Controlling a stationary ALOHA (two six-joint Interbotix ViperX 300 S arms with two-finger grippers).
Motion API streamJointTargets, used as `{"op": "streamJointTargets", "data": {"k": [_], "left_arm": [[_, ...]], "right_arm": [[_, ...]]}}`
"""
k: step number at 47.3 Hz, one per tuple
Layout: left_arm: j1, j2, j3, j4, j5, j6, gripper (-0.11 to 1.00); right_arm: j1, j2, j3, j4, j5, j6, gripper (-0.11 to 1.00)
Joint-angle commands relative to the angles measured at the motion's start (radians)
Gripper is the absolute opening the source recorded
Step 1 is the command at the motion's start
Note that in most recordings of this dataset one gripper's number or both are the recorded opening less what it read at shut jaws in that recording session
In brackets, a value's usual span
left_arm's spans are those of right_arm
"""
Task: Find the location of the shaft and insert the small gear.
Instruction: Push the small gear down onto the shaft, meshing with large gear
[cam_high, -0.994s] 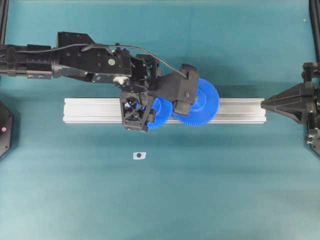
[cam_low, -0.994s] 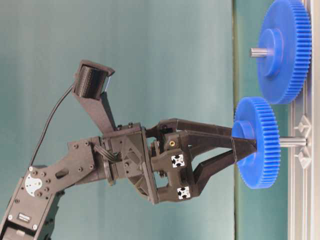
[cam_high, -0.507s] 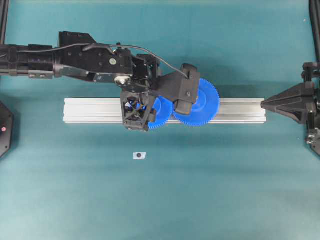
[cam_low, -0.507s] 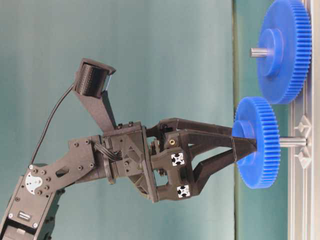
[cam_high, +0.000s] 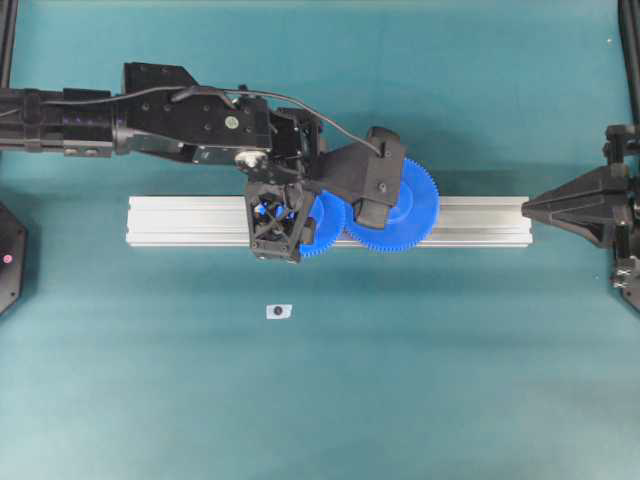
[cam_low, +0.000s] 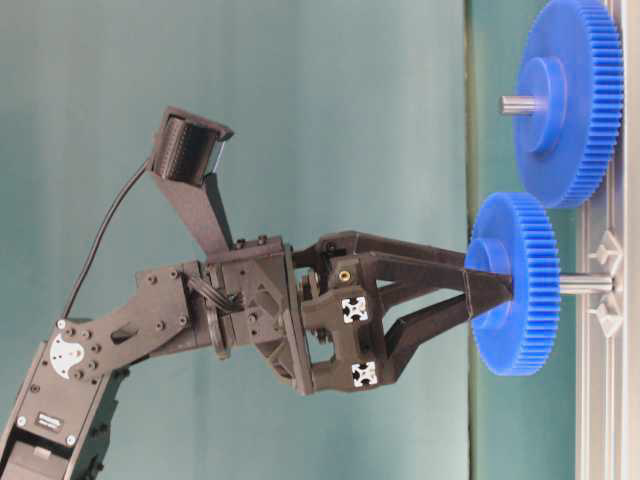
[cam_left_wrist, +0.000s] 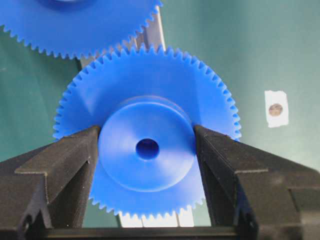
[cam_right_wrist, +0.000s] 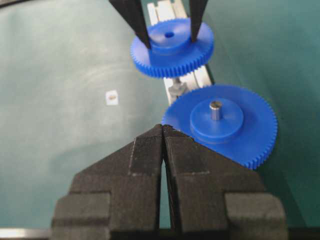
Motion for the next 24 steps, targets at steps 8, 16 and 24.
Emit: {"op": "streamJointTargets", "data": {"k": [8, 16, 24], "left_arm": [[0.061, 0.025, 0.003, 0.012, -0.003, 0.0, 0.64], [0.054, 0.025, 0.032, 0.009, -0.008, -0.005, 0.64], [0.051, 0.021, 0.04, 0.012, -0.014, -0.005, 0.64]], "right_arm": [[-0.003, 0.008, -0.012, 0.0, -0.006, 0.011, 0.01], [-0.003, 0.008, -0.012, 0.0, -0.006, 0.011, 0.01], [-0.003, 0.006, -0.014, 0.0, -0.006, 0.009, 0.01]]}}
